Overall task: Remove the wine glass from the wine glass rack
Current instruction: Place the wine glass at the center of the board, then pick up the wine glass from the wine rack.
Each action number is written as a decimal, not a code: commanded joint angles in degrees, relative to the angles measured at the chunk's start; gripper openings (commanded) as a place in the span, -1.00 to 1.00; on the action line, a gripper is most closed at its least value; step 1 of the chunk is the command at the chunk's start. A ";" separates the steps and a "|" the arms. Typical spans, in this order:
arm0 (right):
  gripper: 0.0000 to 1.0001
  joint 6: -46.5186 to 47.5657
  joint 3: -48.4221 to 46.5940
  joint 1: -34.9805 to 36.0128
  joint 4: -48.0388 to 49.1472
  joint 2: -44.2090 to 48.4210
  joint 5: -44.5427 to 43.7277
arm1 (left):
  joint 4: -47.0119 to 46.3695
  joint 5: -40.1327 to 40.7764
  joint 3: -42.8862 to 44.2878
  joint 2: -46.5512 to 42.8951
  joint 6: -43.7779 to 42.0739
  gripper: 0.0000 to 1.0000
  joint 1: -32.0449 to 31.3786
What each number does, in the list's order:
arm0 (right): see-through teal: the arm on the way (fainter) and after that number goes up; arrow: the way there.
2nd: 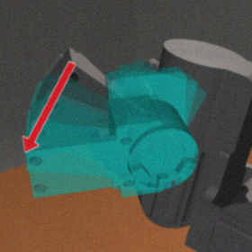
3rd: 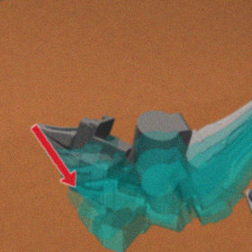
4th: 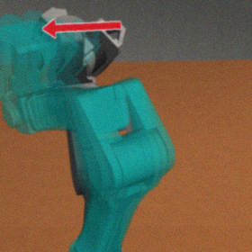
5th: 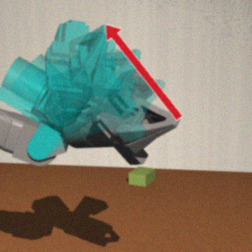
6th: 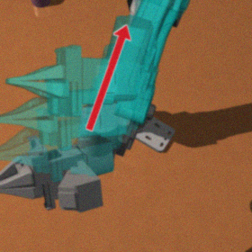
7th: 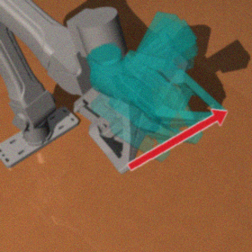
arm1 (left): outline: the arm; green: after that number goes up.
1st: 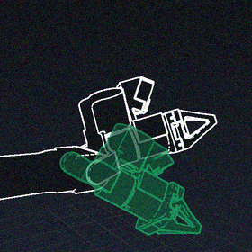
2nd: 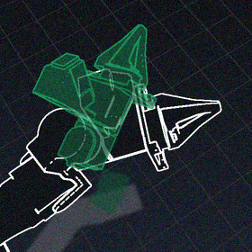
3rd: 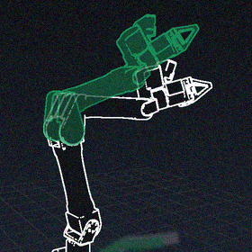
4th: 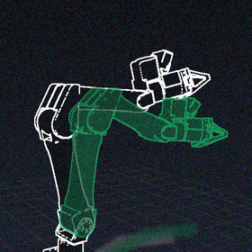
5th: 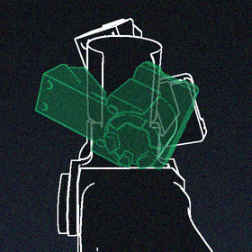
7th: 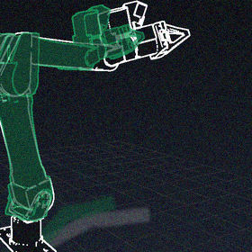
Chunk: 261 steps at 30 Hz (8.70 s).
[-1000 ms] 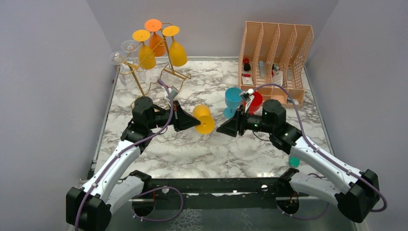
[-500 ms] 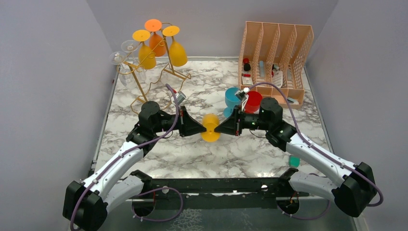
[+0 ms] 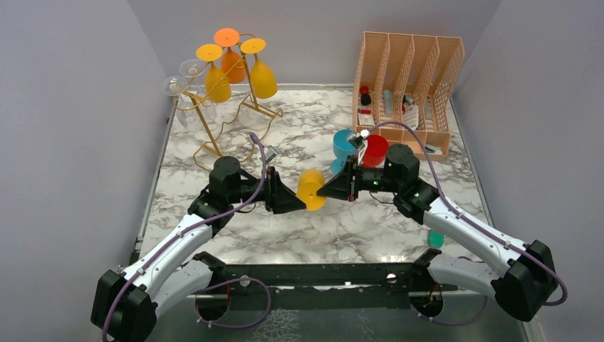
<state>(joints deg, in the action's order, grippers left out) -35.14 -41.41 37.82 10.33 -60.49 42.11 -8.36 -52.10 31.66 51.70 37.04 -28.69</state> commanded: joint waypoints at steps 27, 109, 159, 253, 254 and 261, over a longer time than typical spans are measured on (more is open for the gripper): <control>0.18 13.12 -5.95 0.23 -14.04 7.28 -23.38 | -2.07 -2.88 -5.23 -7.33 -20.90 -1.00 -3.57; -0.98 22.06 -22.59 -6.54 -45.07 -14.79 0.64 | 5.52 -1.83 -8.76 -13.68 -52.88 0.98 -3.57; -0.98 15.64 -15.47 -19.98 -46.04 -6.60 -53.03 | 9.41 42.69 -6.06 -19.24 -36.77 0.98 -3.57; -0.05 10.36 -13.56 -21.39 -27.32 1.66 3.21 | 15.76 40.65 8.65 -4.70 -27.97 0.98 -3.57; -0.05 9.98 -13.41 -21.39 -26.95 1.65 3.57 | 16.47 41.08 10.40 -3.32 -27.50 0.98 -3.57; 0.02 9.31 -12.99 -21.39 -26.07 1.88 3.74 | 23.52 42.05 28.52 10.40 -27.04 0.98 -3.03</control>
<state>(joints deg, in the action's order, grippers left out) -24.69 -54.76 16.75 -18.76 -59.66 43.31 10.35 -10.09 49.74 56.18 8.62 -32.34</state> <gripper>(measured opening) 0.499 0.988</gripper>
